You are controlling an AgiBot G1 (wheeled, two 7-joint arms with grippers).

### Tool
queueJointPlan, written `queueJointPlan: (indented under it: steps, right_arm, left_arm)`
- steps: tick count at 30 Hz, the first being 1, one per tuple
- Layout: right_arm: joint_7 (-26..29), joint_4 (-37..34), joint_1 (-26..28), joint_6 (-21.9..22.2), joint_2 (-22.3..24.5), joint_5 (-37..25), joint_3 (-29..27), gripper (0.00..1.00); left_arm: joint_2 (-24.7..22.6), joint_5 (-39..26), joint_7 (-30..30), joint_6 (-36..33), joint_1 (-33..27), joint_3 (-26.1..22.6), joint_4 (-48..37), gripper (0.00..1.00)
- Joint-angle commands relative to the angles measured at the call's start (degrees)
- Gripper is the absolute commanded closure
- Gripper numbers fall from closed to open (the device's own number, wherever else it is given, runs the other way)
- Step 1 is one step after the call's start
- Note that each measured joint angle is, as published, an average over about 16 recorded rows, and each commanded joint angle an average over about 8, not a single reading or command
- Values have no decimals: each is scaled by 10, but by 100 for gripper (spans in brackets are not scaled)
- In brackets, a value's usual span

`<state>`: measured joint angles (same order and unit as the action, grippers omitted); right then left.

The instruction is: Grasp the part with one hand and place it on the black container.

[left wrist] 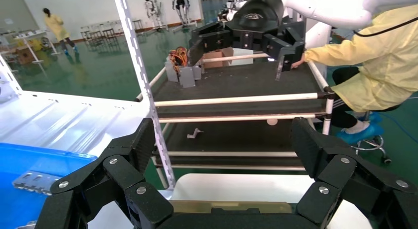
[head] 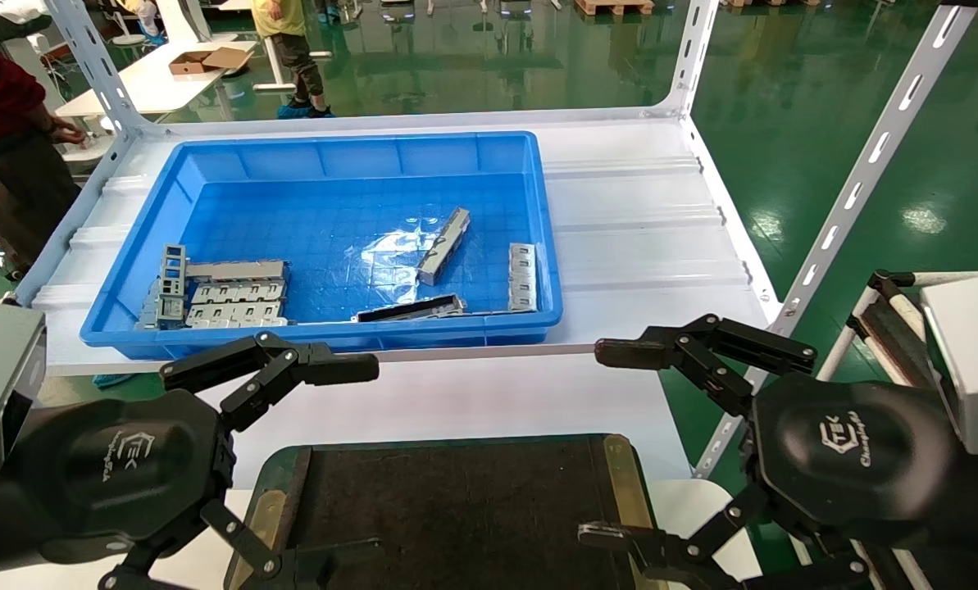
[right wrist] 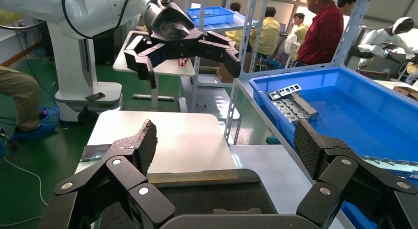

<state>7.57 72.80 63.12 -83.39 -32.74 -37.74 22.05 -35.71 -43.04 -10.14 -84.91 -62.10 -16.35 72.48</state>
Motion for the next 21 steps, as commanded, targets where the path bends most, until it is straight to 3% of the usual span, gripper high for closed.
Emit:
queueJointPlan:
  steps: [1, 12, 21]
  right_arm:
    - [0, 0, 0, 0, 0, 0, 0, 0]
    - [0, 0, 0, 0, 0, 0, 0, 0]
    - [0, 0, 0, 0, 0, 0, 0, 0]
  left_arm:
    - [-1, -2, 2, 1, -1, -1, -2, 0]
    - [-35, -62, 17, 43, -29, -20, -41, 0]
    - [-91, -140, 14, 133, -73, -45, -94, 0]
